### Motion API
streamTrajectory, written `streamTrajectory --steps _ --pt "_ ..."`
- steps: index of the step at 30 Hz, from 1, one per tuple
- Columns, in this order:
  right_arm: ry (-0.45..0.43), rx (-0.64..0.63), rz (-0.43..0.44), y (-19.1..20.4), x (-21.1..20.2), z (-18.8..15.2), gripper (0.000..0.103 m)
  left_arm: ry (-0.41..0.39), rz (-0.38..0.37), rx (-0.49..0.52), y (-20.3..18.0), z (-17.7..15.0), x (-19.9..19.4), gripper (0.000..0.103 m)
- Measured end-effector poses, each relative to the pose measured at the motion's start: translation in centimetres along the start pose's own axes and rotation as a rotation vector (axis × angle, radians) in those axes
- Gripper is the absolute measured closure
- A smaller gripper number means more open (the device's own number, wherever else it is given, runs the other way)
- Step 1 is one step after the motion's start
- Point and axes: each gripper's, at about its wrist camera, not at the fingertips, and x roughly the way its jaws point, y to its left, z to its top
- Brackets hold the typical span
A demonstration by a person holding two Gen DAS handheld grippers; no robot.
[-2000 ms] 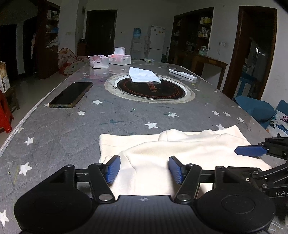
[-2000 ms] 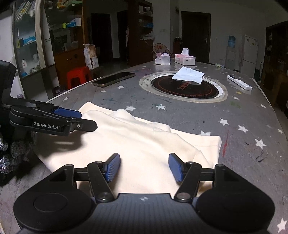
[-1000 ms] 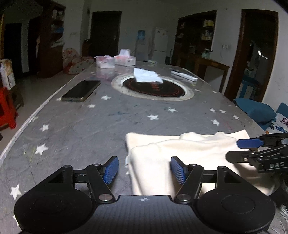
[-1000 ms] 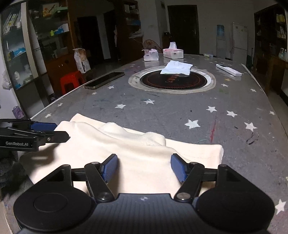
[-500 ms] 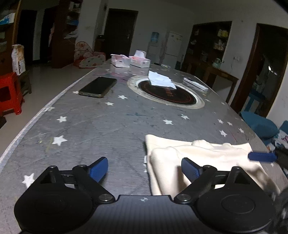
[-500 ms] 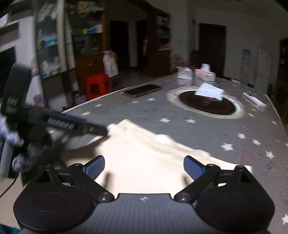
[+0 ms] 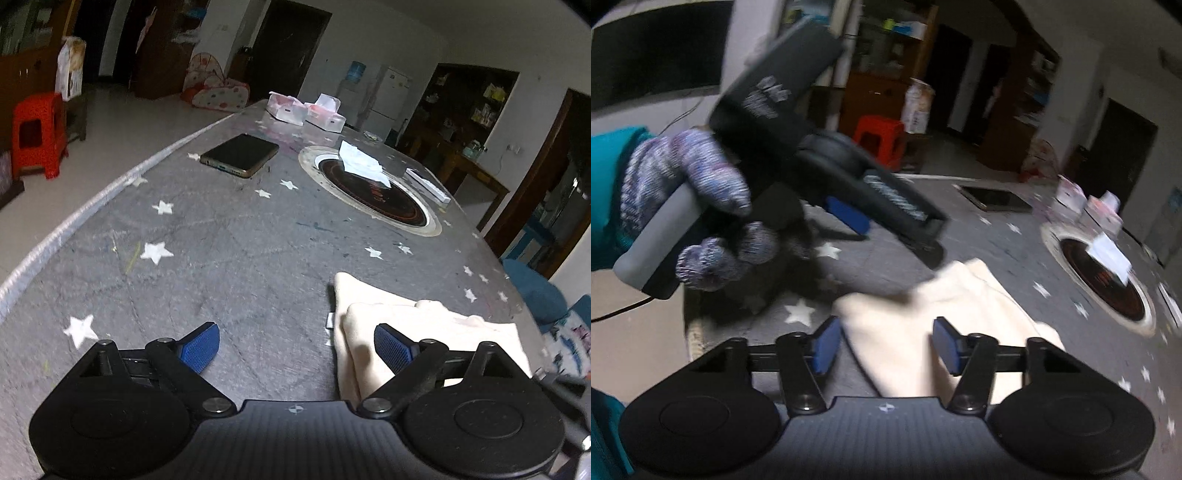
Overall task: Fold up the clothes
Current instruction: 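Grasp the sweatshirt edge with the left gripper while the right gripper grasps beside it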
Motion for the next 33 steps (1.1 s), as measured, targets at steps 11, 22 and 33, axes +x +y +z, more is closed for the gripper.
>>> streamTrajectory --steps 11,22,33 --pt "0.001 -0.056 -0.030 0.9 0.5 0.8 0.089 0.051 -0.124 -0.151 0.6 0.0 0.2 0.011" --pt "-0.088 0.100 -0.025 -2.6 -2.9 1.2 0.091 0.135 -0.262 -0.377 0.3 0.2 1.3 0.010" --pt "-0.103 0.148 -0.018 -3.2 -3.8 0.2 0.092 0.210 -0.337 -0.378 -1.4 -0.5 2.9 0.042"
